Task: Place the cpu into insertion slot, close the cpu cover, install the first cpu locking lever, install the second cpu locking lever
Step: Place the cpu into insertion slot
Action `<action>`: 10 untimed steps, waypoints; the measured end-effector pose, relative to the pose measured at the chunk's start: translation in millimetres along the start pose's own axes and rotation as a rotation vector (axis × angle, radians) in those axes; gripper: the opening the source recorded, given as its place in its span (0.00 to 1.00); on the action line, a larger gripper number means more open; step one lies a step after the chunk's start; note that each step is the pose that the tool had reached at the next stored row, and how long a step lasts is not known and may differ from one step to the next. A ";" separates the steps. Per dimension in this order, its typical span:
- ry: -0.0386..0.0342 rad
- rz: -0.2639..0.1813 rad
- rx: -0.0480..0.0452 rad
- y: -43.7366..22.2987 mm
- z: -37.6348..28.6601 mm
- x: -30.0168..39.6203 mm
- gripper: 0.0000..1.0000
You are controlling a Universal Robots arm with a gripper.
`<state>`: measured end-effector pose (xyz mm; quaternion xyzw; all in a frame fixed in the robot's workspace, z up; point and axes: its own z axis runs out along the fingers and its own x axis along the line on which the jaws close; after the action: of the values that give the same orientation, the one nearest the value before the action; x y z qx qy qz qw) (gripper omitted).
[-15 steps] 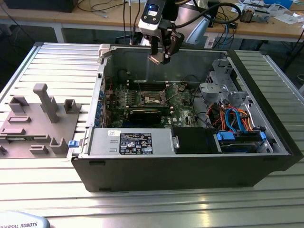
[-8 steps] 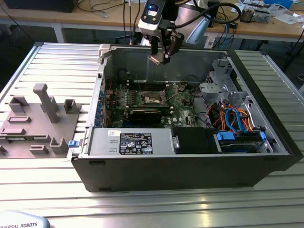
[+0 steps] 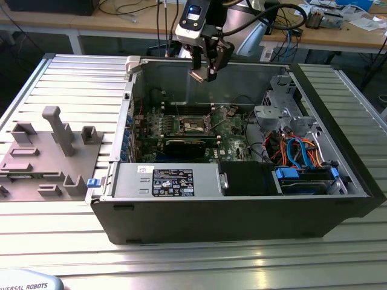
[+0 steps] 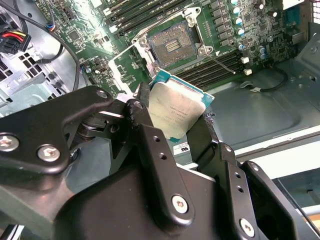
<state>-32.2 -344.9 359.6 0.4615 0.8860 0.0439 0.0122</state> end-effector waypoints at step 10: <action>-0.0013 0.014 -0.0003 0.0 0.3 0.0 0.54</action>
<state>-32.2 -344.9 359.3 0.4679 0.8826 0.0438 0.0125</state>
